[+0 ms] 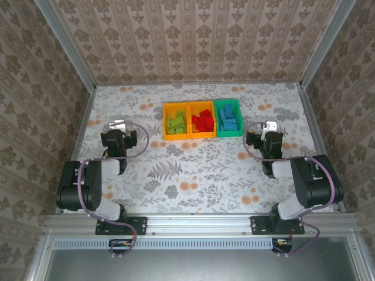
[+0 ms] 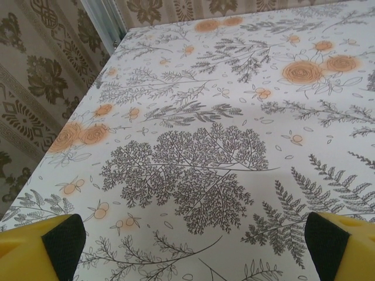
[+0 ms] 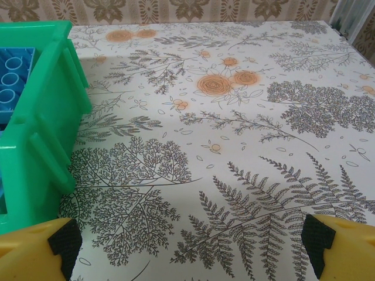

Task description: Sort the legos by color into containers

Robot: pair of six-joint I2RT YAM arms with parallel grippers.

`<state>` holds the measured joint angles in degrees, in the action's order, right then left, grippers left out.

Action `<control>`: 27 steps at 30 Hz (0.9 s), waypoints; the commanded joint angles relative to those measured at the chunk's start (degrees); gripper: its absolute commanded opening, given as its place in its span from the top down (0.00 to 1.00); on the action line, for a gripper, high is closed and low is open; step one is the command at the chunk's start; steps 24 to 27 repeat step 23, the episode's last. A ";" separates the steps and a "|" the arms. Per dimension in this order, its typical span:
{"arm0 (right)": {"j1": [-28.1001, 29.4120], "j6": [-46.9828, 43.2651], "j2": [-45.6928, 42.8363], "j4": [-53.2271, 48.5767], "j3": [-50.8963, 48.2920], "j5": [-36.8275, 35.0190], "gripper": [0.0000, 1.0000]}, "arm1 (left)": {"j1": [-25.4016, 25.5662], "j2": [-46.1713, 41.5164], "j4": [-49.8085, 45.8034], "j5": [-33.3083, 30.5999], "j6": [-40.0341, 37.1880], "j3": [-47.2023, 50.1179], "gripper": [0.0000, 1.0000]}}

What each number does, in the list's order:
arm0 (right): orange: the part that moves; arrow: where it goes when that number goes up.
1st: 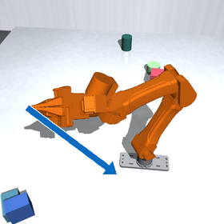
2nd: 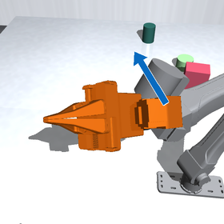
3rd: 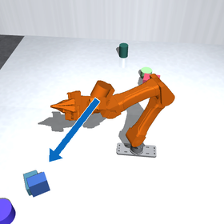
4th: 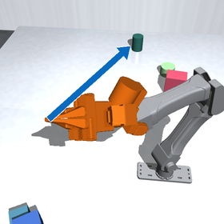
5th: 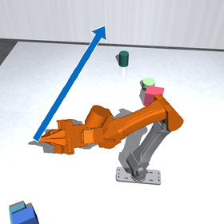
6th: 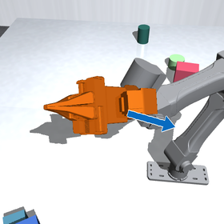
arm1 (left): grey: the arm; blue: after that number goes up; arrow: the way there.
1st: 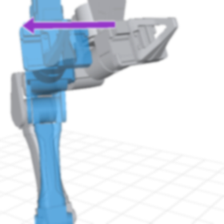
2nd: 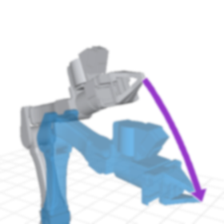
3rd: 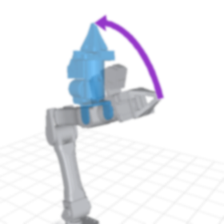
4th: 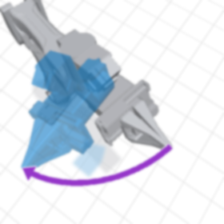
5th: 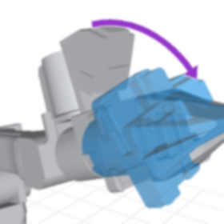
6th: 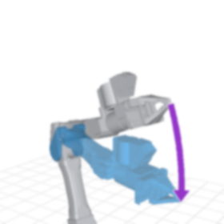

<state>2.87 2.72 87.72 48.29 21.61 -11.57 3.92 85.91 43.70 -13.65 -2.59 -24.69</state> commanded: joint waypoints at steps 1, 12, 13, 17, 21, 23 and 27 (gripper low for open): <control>-0.24 -0.39 -0.17 1.98 0.98 1.19 0.00 | -1.22 3.53 13.38 3.46 -0.08 4.22 0.00; -0.41 -0.35 -0.19 1.88 1.07 1.47 0.01 | -1.27 2.08 7.27 2.68 1.40 2.50 0.00; -0.41 -0.35 -0.18 1.82 1.08 1.50 0.01 | -1.20 2.13 7.53 2.61 1.36 2.54 0.00; -0.49 -0.34 -0.10 1.54 1.40 1.61 0.00 | -1.18 2.12 7.32 2.65 1.35 2.53 0.00; -0.50 -0.35 -0.22 1.71 1.16 1.60 0.00 | -1.25 2.15 7.36 2.63 1.34 2.53 0.00; -0.50 -0.35 -0.17 1.80 1.15 1.60 0.00 | -1.18 2.16 7.36 2.60 1.36 2.53 0.00; -0.50 -0.35 -0.17 1.80 1.15 1.60 0.00 | -1.18 2.16 7.36 2.60 1.36 2.53 0.00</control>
